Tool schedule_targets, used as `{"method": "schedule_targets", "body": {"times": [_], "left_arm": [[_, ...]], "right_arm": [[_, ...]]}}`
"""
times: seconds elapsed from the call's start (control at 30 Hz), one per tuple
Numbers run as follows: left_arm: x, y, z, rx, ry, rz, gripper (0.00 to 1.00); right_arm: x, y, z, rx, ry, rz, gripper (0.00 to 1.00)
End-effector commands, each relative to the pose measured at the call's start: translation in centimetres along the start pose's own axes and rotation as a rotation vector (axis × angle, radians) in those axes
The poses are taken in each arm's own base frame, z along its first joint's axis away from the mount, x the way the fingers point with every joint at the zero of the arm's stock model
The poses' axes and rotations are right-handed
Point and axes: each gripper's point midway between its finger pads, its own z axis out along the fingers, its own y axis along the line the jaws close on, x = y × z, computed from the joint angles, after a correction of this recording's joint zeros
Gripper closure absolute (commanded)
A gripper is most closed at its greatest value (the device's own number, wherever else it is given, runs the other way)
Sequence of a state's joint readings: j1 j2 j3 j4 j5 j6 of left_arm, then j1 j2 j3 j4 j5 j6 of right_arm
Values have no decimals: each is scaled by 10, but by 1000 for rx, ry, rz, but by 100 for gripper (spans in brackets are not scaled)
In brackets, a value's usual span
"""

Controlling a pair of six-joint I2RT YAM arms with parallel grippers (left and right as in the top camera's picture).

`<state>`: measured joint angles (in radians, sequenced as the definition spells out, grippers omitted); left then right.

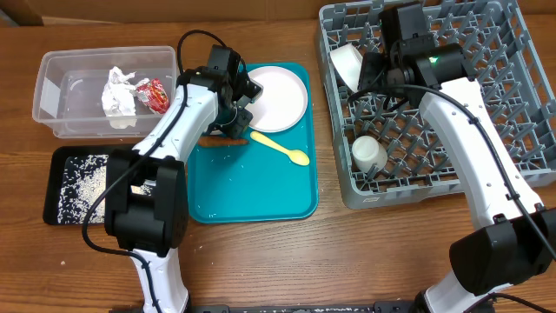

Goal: Sort waste into correct bins and load items into the dishwasher
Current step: 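Lift the bowl and carry it left over the black tray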

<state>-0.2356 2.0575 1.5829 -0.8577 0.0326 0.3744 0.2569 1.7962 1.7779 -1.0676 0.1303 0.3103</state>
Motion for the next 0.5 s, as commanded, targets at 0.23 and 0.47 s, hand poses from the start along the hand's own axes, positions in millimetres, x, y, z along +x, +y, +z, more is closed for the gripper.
{"method": "schedule_targets", "body": {"times": [0.23, 0.47], "left_arm": [[10, -3, 14, -9, 12, -11, 76], [8, -2, 18, -20, -5, -50, 96]], "right_arm": [[-5, -1, -19, -17, -32, 7, 44], [-4, -1, -18, -15, -28, 6, 45]]}}
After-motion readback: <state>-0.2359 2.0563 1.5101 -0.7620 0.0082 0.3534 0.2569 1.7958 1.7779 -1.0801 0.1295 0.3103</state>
